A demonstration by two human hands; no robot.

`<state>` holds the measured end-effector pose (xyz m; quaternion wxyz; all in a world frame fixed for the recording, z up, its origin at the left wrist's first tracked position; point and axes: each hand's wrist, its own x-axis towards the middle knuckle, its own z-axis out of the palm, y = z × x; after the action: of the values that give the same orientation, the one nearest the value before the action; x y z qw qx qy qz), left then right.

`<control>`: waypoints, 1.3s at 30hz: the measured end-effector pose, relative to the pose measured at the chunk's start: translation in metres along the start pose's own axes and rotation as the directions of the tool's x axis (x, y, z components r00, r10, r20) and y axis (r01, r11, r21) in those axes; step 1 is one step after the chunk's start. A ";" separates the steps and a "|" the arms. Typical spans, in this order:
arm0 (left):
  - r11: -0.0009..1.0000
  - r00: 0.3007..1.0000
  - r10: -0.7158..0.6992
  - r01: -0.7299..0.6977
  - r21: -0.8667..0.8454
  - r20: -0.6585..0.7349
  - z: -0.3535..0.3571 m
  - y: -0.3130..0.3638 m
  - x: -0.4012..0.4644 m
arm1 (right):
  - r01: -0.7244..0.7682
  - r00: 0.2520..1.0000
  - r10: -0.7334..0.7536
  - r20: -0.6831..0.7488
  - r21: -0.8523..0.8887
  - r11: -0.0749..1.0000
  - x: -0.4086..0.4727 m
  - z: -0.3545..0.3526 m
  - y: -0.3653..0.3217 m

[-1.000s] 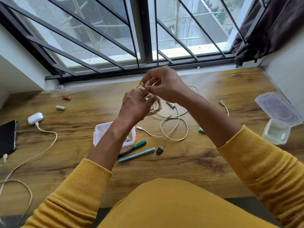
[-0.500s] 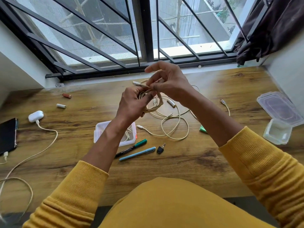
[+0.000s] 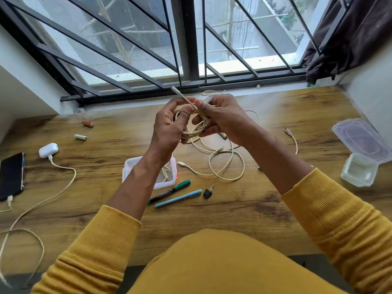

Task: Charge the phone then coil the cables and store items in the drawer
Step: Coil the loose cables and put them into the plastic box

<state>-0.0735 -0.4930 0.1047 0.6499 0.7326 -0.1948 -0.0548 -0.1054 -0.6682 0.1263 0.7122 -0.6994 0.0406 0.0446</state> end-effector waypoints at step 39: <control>0.710 0.842 -0.283 0.505 -0.490 0.459 -0.026 0.014 0.001 | 0.127 0.975 -0.142 -0.173 -0.095 0.987 0.004 -0.005 -0.002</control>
<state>-0.0666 -0.4705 0.1228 0.7722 0.4941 -0.1162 -0.3821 -0.1011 -0.6729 0.1279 0.6771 -0.7309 0.0551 -0.0654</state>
